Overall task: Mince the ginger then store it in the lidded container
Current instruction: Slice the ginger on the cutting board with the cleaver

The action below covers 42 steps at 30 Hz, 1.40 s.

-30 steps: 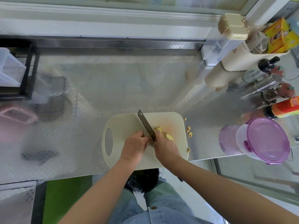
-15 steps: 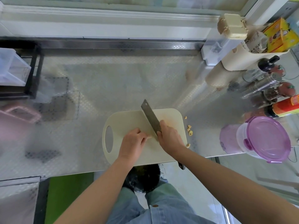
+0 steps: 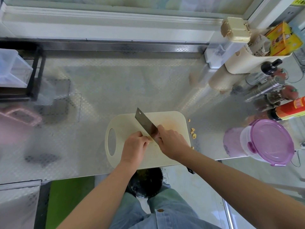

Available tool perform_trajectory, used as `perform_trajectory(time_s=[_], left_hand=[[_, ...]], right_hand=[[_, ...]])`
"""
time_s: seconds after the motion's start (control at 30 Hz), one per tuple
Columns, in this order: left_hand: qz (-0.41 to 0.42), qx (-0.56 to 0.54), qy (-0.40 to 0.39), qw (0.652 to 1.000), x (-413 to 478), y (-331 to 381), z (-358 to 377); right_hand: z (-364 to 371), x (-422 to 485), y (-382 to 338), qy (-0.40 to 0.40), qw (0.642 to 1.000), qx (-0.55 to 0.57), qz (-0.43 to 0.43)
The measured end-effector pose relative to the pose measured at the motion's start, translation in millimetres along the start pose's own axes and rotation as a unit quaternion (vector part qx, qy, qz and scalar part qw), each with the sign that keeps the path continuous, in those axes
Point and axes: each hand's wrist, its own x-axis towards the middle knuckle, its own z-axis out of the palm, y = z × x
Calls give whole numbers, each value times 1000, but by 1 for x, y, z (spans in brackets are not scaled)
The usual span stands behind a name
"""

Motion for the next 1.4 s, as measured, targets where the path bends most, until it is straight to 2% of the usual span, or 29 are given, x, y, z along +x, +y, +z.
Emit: perform_trajectory(time_s=[0.23,0.6,1.4], left_hand=[[4,26,-25,999,1,-1,1],[46,30,-18,998,2,1,0],[80,67,-9,994,3,-2,-3]], right_hand=[[4,0,-5,-13,1000,14,21],[14,8,-13,-9,998,26,58],[15,4,-16,-33,998,9,50]])
